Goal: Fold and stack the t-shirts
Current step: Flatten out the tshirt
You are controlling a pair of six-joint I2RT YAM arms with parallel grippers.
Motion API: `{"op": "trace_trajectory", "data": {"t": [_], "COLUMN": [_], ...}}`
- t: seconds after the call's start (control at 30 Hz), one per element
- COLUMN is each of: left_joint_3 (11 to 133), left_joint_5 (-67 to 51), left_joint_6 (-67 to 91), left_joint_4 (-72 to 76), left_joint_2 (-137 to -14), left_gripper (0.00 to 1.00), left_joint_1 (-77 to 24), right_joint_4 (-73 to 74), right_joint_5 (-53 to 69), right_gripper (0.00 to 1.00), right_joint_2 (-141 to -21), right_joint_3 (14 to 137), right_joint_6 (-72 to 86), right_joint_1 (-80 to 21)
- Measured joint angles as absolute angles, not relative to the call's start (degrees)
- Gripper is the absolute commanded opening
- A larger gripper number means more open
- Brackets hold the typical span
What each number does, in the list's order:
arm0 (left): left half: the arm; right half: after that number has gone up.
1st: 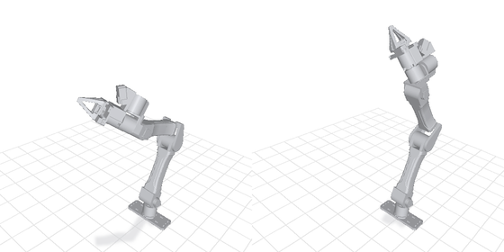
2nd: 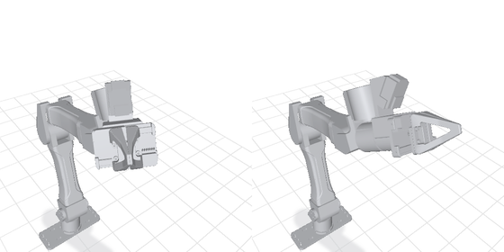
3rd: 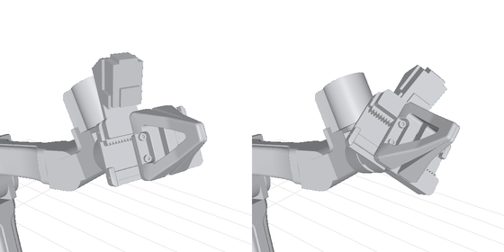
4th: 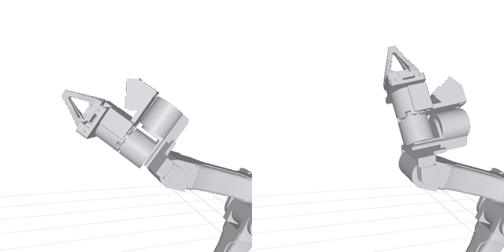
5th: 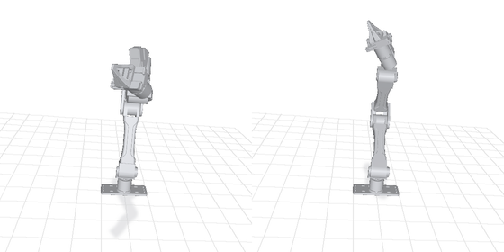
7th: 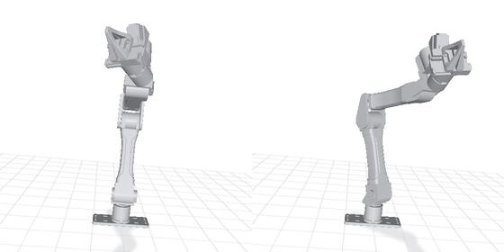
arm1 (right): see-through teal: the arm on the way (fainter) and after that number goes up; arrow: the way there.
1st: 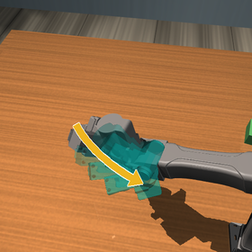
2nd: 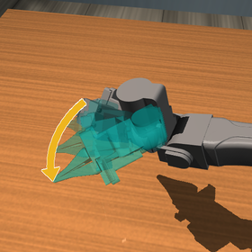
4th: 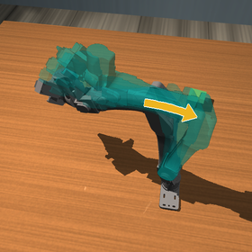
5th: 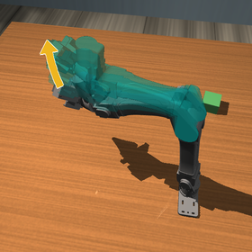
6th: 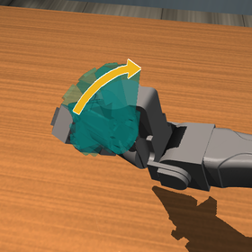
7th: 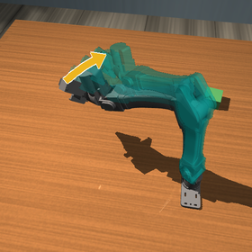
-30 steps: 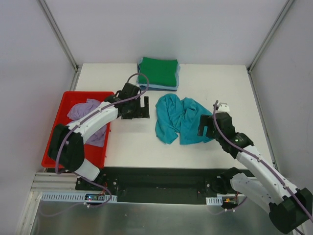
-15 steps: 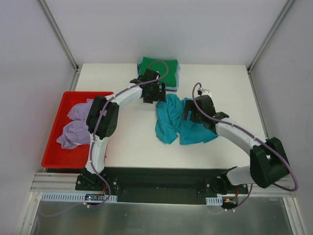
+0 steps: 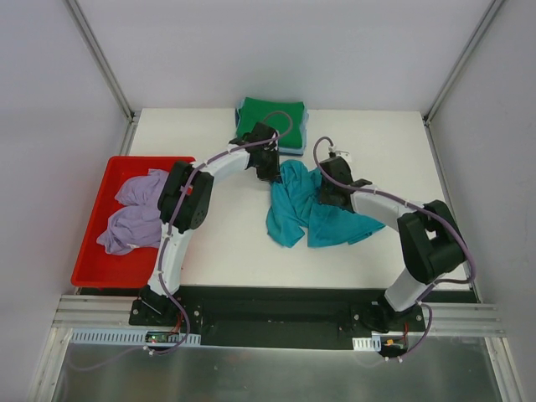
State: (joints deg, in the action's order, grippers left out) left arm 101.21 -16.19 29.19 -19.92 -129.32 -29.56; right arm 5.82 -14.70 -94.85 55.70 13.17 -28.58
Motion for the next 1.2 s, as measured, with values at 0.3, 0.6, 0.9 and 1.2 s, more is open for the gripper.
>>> {"op": "trace_trajectory", "data": {"t": [0.3, 0.6, 0.9, 1.2], "left_joint_3": [87.2, 74.3, 71.2, 69.3], "left_joint_5": [-10.7, -4.1, -9.8, -9.8], "left_joint_6": [27.4, 23.1, 21.8, 24.6], "left_joint_4": [-19.9, -16.5, -15.1, -15.5], "left_joint_2": [-114.4, -70.1, -42.6, -44.6], "left_gripper": [0.0, 0.0, 0.0, 0.0], "left_joint_1": [-29.6, -31.4, -33.1, -33.1], "right_joint_4": [12.6, 26.7, 41.1, 48.4], "right_joint_5": [-19.7, -18.7, 0.4, -4.4], "right_gripper": [0.01, 0.01, 0.01, 0.03], "right_joint_2": [-77.7, -47.8, -42.5, -46.3], "right_joint_3": [54.5, 66.4, 87.7, 94.8], "right_joint_6": [8.8, -0.7, -5.5, -5.5], "right_joint_1": [-28.2, -27.5, -27.6, -27.6]}}
